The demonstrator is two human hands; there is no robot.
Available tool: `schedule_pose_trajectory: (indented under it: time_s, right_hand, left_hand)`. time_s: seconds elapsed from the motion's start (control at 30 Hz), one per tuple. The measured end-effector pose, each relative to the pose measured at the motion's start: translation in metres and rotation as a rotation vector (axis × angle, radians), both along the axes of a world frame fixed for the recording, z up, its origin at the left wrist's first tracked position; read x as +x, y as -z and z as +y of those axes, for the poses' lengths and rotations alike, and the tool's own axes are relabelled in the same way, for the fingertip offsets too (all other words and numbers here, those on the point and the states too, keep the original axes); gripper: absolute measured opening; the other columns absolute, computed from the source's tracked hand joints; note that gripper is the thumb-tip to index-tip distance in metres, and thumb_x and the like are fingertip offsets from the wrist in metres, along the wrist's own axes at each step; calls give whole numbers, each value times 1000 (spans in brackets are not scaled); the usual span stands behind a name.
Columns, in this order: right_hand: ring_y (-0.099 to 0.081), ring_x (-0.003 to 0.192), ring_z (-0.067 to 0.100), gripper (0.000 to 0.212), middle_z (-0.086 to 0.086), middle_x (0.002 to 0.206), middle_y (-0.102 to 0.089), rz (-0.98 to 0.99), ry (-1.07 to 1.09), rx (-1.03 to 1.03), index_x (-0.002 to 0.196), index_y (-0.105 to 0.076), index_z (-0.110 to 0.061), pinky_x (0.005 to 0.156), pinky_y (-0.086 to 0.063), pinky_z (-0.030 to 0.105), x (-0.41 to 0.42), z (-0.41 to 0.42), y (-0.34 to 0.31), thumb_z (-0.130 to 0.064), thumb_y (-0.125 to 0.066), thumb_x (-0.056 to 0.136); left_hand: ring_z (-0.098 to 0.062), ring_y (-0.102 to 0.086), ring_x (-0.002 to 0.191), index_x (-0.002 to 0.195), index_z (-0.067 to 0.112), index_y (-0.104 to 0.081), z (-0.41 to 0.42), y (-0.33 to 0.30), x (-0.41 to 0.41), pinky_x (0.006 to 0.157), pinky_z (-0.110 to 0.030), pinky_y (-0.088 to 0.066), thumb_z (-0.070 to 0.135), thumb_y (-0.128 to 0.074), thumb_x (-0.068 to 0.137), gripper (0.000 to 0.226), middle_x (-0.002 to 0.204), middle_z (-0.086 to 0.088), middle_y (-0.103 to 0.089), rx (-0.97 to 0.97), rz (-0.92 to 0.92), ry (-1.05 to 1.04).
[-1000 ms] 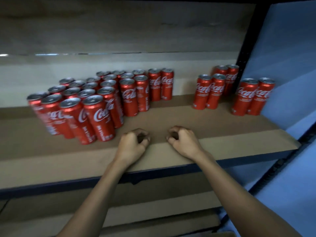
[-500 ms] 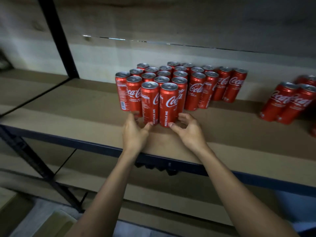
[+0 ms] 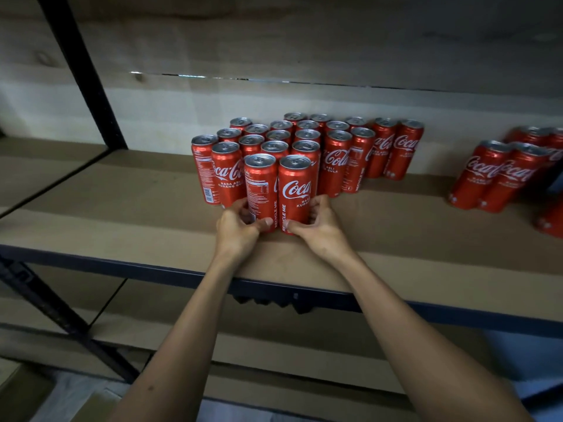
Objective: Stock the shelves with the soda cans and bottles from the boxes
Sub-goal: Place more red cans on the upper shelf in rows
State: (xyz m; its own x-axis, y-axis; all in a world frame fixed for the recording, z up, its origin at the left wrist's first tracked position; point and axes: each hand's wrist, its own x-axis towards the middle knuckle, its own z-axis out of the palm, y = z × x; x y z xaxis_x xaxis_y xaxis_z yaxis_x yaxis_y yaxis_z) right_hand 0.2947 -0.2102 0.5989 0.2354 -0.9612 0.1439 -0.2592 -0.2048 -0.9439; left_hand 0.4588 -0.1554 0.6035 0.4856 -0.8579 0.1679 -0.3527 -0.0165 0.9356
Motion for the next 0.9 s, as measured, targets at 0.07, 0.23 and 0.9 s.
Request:
schedule_pose_trajectory:
  time_s: [0.07,0.23,0.9]
  right_hand:
    - [-66,105,14,63,2,119,-63,-43,-17,10,114,-43,-22,95,-55,42,-6,0,1,-22,-88,70]
    - [-62,110,11,72,-5,120,-63,-101,-25,-21,124,-49,-34,97,-52,37,-28,5,2,-21,-90,66]
    - [-65,82,-10,51,-18,97,-67,-82,285,-48,111,-59,-25,69,-49,8,-242,36,-14,-11,-86,71]
  left_hand:
    - [-19,-67,87,116,17,-63,1,0,-3,83,-36,-55,20,-87,69,53,88,4,-67,-11,24,10]
    - [-12,-66,100,118,18,-51,3,-1,-25,92,-36,-54,15,-87,69,60,111,0,-68,-27,141,133]
    - [-21,-61,110,122,12,-44,-28,-5,-211,104,-41,-46,-5,-75,77,56,126,-10,-62,47,194,558]
